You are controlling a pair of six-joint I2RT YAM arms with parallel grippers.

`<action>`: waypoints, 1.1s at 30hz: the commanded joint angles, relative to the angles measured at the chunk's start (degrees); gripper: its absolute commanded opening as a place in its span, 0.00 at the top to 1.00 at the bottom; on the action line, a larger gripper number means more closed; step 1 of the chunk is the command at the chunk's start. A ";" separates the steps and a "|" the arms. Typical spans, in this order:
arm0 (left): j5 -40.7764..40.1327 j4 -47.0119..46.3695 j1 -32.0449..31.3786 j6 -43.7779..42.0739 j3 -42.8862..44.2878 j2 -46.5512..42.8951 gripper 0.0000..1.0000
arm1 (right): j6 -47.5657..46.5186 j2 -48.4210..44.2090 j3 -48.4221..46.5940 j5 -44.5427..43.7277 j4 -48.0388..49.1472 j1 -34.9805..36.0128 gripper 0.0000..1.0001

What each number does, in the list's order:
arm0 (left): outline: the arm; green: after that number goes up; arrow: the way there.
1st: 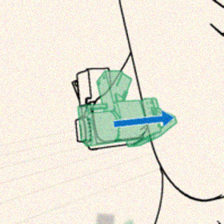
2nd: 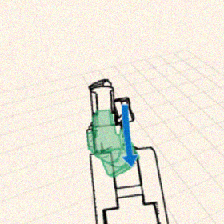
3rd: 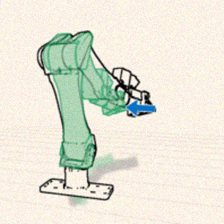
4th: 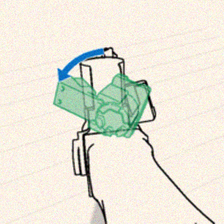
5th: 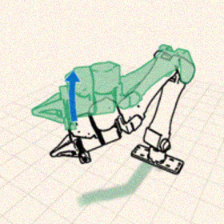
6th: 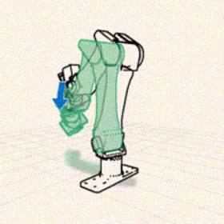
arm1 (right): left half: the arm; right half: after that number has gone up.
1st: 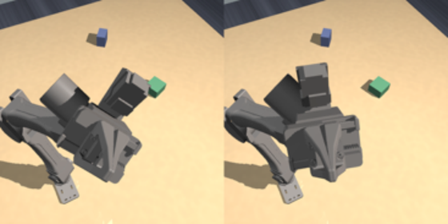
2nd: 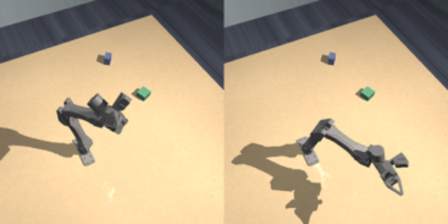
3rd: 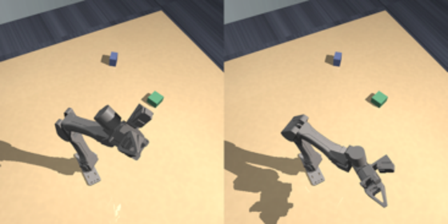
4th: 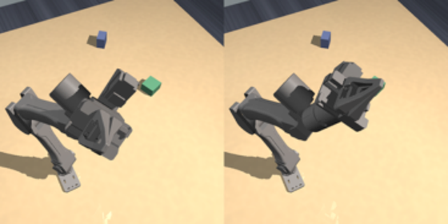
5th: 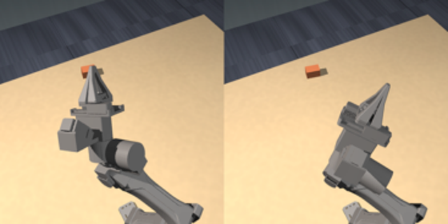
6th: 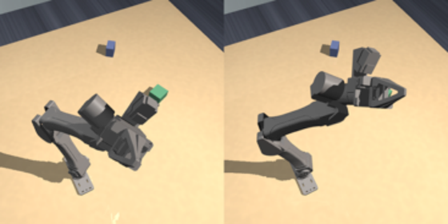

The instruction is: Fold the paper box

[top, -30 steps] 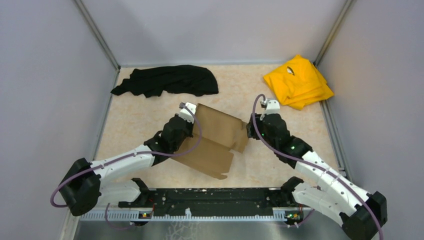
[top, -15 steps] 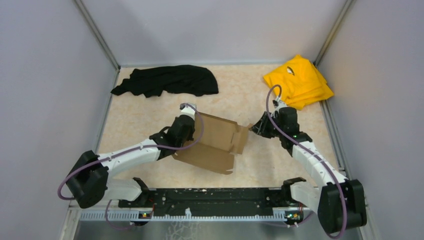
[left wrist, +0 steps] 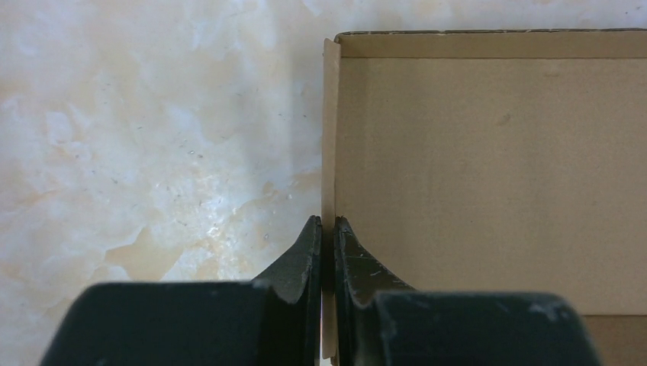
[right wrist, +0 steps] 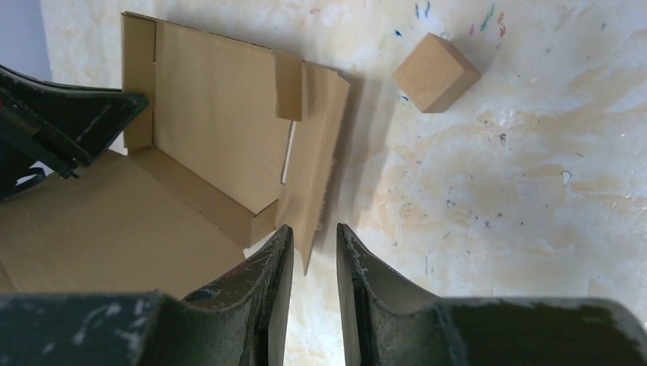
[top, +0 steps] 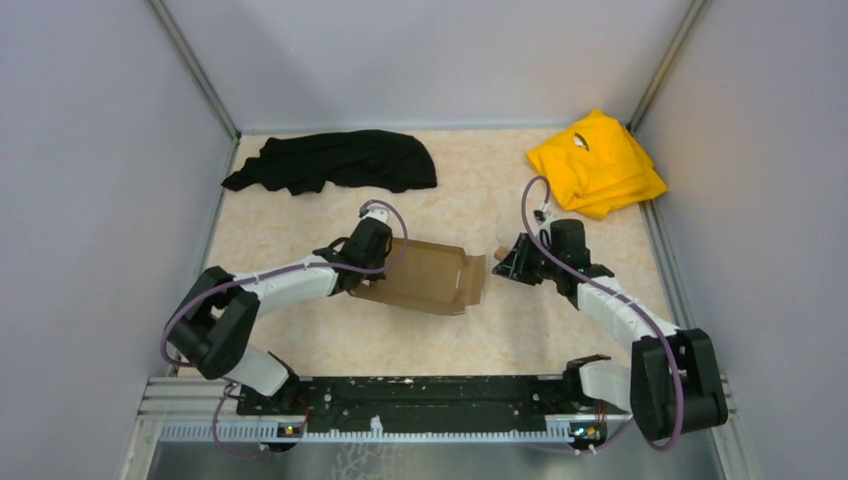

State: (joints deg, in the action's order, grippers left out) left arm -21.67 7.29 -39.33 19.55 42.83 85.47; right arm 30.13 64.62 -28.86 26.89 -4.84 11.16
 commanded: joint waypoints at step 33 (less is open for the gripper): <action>10.64 2.94 4.14 -3.03 4.90 6.61 1.00 | 0.92 16.66 0.26 1.54 14.62 1.62 0.74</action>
State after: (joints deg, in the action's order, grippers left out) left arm -12.75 8.34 -35.46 17.02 46.92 90.67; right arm 30.59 80.38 -26.98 27.14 5.67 11.57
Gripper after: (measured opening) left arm 0.106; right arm 0.264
